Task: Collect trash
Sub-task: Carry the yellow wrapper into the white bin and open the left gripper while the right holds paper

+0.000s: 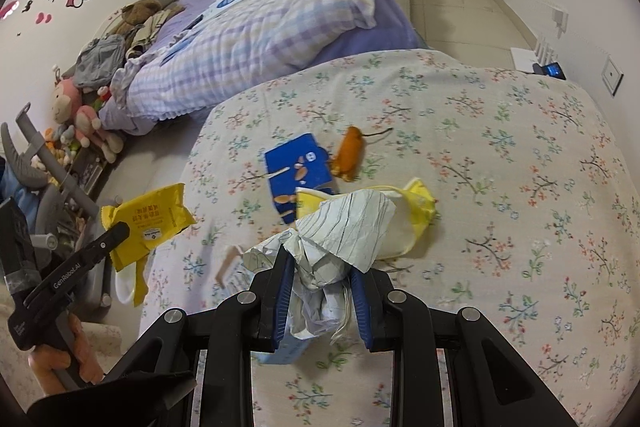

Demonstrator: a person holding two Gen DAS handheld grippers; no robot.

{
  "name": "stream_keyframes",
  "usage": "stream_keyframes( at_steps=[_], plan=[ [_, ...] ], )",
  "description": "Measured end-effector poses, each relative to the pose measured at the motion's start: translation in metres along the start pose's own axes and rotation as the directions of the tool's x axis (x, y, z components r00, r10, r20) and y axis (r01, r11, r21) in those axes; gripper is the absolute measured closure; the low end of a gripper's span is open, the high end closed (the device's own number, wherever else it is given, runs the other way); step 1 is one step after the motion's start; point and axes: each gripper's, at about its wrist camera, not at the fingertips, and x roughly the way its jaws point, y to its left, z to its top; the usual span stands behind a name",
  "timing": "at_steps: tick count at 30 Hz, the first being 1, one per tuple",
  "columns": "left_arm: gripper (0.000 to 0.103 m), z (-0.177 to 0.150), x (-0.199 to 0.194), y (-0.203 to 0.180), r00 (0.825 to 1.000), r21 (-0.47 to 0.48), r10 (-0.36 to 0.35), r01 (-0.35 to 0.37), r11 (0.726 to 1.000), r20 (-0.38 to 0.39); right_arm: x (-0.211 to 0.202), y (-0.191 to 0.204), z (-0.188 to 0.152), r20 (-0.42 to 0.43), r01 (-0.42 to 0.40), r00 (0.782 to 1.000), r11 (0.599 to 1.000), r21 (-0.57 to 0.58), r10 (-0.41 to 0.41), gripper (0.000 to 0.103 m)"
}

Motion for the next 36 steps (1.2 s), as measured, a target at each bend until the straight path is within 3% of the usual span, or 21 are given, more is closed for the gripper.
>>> stream_keyframes(
  at_steps=[36],
  plan=[
    [0.087,-0.01,-0.053,0.161,0.984,-0.143,0.176,-0.176,0.974,-0.012,0.081,0.173,-0.033,-0.098,-0.177,0.982,0.964,-0.197,0.16,0.075]
  ],
)
